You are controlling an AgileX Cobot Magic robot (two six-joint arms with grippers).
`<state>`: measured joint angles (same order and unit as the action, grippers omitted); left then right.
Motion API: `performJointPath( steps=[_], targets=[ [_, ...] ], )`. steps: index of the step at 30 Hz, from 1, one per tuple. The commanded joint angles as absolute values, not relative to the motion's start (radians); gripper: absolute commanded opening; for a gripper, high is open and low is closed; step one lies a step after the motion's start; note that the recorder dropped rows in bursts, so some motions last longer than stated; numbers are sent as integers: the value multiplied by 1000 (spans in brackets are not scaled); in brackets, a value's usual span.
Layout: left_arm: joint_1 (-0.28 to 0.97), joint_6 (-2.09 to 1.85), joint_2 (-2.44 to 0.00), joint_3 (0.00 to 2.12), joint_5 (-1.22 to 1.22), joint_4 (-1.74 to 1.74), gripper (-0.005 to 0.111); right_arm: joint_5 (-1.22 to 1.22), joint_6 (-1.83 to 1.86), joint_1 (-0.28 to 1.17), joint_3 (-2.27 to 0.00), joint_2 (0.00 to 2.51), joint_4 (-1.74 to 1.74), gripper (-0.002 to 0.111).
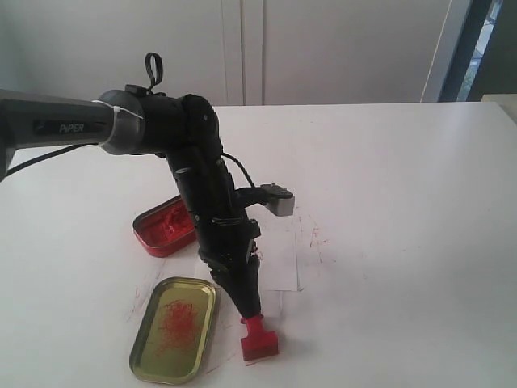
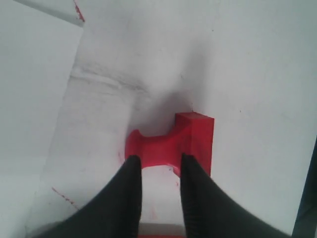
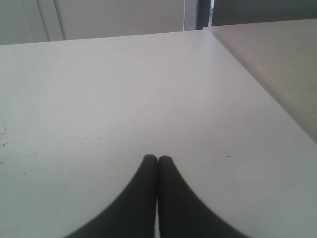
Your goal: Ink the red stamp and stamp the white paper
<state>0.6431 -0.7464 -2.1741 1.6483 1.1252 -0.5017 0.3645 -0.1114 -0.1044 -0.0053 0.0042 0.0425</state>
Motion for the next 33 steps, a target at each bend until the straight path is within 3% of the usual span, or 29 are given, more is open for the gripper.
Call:
performJointPath(
  steps=[1,4,33],
  targets=[
    [650,-733,-2152,1654,1178,-488,14,350,-110,-100,0,0,45,0],
    [648,-733,-2115,1656,1169,-481,0,350,-110,-100,0,0,45,0],
    [619,-126,-2090,1667,974,-132,0,350,-110,-100,0,0,45,0]
  ],
)
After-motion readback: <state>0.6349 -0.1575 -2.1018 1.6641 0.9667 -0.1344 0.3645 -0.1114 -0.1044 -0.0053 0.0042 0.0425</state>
